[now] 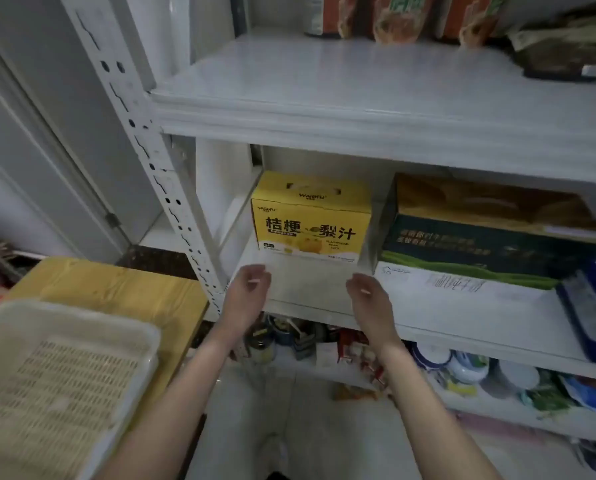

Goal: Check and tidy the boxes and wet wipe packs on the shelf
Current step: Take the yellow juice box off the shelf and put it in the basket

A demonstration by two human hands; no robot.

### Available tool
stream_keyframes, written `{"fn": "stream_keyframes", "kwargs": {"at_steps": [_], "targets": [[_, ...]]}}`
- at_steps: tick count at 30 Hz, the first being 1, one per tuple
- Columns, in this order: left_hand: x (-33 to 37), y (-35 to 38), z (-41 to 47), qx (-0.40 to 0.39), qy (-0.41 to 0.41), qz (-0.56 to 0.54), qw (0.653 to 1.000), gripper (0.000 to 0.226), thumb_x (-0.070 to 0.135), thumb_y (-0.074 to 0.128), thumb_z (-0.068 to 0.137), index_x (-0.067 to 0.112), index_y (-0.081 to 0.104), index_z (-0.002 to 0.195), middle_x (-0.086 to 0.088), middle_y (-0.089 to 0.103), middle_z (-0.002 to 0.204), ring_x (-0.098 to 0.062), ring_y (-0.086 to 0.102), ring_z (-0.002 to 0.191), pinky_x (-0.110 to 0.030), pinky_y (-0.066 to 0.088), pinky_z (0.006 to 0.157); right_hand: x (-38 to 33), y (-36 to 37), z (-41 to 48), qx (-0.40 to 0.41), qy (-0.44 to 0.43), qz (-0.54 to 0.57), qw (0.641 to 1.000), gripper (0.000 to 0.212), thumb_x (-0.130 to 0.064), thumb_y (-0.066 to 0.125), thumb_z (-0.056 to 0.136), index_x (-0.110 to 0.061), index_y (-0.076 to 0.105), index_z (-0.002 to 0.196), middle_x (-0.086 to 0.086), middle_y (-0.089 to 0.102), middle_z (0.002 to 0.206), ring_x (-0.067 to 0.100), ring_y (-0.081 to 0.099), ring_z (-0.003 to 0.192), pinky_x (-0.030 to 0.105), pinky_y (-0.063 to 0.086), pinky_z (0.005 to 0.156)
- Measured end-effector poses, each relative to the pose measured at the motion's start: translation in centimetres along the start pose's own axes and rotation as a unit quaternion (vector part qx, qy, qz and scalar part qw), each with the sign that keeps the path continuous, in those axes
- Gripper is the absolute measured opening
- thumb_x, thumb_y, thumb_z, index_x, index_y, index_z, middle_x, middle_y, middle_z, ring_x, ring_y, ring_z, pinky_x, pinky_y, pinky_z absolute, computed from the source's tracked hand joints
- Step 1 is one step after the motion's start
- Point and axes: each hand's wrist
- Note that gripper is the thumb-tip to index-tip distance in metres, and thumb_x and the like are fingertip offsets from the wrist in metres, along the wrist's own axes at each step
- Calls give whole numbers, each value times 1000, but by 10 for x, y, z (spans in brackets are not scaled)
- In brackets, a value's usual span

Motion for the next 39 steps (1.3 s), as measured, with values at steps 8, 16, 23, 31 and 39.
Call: {"fn": "stream_keyframes", "kwargs": {"at_steps": [8,16,23,31,39], "targets": [[25,17,110,8,36,-14,999,82,23,72,92,2,23,155,-2,33,158,-18,36,143,-39,33,120,-31,28,96,80,-19,30,996,43,-27,58,105,-5,47,140,3,57,133,22,55,128,32,43,111],[5,28,161,-62,-11,-79,995,70,26,71,92,11,30,148,3,51,132,-16,51,118,-31,44,98,-39,35,112,58,40,59,996,59,-45,44,109,-13,31,158,4,51,140,22,45,138,33,32,115],[-6,29,152,-26,14,-89,996,67,27,74,90,6,35,140,1,55,126,-13,56,109,-7,47,74,-41,39,100,77,60,55,994,73,-54,36,108,-12,17,164,7,26,170,25,25,156,37,21,124],[-3,12,93,28,18,-106,994,54,33,77,87,10,39,119,19,57,103,7,60,90,-6,51,69,-23,23,59,95,0,75,993,20,-45,62,100,-33,53,113,2,61,124,24,61,120,30,49,94],[25,-23,28,3,27,-163,986,29,21,59,100,16,49,126,9,65,109,-3,65,95,-11,52,65,-7,-18,-11,29,-28,180,983,34,-58,63,95,-36,59,121,3,70,123,30,63,120,54,49,108]]}}
Point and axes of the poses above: each hand's wrist, its own z-axis towards the middle knuckle, its own y-axis out of the palm, x = y × z
